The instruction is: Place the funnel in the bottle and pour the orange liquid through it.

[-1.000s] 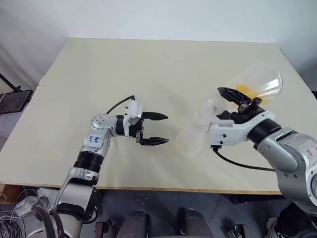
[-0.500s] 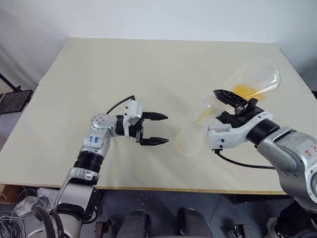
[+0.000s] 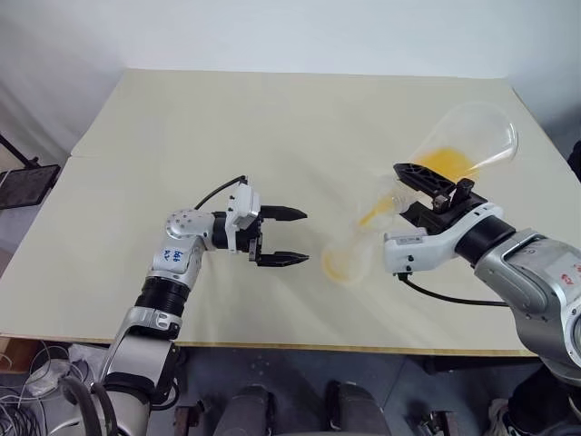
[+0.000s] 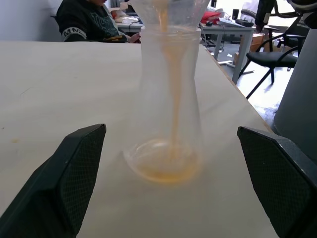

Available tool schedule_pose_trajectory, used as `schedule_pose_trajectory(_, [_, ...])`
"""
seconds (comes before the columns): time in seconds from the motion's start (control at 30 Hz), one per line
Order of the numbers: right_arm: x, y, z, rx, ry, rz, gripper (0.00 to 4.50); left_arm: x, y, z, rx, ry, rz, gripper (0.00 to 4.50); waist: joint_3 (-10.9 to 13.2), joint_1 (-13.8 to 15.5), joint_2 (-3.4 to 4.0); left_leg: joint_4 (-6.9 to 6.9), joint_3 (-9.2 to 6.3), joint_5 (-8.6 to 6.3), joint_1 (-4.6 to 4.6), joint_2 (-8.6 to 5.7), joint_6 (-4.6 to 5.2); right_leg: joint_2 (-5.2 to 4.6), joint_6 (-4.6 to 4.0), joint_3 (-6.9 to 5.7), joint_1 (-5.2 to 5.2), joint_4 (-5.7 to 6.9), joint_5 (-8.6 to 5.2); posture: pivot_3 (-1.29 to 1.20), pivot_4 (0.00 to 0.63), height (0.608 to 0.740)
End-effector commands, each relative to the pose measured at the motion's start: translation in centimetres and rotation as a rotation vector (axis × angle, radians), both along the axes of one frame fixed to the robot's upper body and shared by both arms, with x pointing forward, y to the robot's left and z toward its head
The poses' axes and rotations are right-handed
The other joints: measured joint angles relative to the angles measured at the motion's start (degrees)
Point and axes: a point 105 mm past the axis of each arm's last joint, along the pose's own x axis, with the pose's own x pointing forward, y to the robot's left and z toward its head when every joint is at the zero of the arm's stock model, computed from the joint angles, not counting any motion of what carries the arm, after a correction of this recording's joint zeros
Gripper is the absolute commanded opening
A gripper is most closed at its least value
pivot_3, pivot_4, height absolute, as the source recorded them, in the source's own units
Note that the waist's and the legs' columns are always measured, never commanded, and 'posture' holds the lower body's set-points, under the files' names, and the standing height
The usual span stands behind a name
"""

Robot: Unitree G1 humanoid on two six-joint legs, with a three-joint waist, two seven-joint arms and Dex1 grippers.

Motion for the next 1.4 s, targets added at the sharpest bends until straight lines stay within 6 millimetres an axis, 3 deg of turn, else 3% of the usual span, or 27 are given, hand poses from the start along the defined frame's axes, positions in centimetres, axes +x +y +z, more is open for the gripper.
schedule_pose_trajectory(0.03, [-0.43, -0.05, 1.39, -0.004, -0.067, 0.002, 2.45, 0.09, -0.06, 1.05, -0.018, -0.044, -0.008, 4.50, 0.0, 0.0, 0.00, 0.00, 0.00, 0.00, 0.00, 0.00, 0.00, 0.00, 0.00, 0.00, 0.00, 0.00, 0.00, 0.00, 0.150, 0.740])
schedule_pose_trajectory(1.4, [-0.04, -0.35, 1.61, -0.142, -0.102, 0.044, 2.45, 0.31, -0.20, 1.05, -0.027, -0.052, -0.004, 4.50, 0.0, 0.0, 0.00, 0.00, 0.01, 0.00, 0.01, 0.00, 0.00, 0.00, 0.00, 0.00, 0.01, 0.02, 0.00, 0.00, 0.150, 0.740])
